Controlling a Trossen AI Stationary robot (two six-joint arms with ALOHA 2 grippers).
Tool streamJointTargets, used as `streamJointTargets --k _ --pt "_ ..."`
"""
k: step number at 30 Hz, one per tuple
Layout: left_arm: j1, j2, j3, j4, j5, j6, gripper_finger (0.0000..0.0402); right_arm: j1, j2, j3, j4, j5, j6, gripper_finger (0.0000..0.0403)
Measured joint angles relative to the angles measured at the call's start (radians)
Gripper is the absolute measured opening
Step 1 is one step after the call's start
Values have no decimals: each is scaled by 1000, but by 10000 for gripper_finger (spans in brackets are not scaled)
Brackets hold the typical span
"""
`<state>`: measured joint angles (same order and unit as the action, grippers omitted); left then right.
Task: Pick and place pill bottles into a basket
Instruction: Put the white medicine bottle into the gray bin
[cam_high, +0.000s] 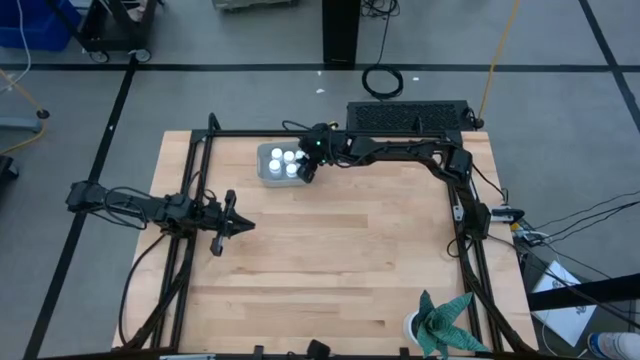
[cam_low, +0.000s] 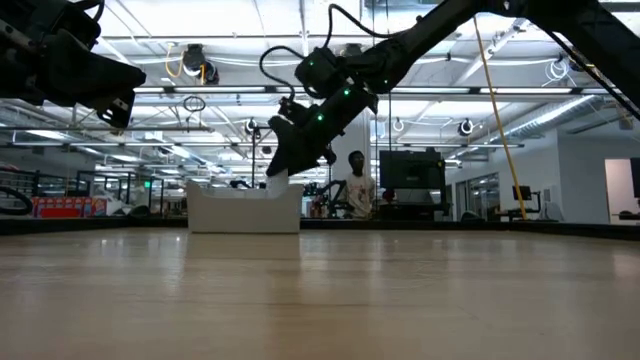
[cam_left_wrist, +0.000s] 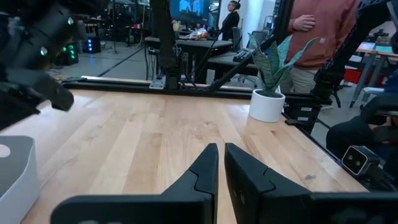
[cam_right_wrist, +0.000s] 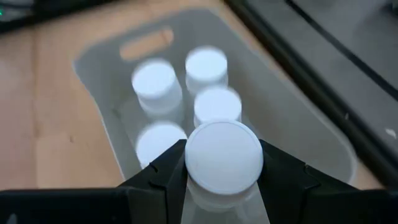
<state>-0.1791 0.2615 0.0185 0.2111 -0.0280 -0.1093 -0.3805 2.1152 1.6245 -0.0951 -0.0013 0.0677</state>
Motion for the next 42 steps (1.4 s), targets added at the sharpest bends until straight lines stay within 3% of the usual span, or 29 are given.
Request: streamJointTargets --k 26,42 --pt "0 0 0 2 0 0 31 -11 48 -2 13 -29 -8 162" --pt "0 0 0 2 0 0 31 -11 48 -2 14 -27 -8 195"
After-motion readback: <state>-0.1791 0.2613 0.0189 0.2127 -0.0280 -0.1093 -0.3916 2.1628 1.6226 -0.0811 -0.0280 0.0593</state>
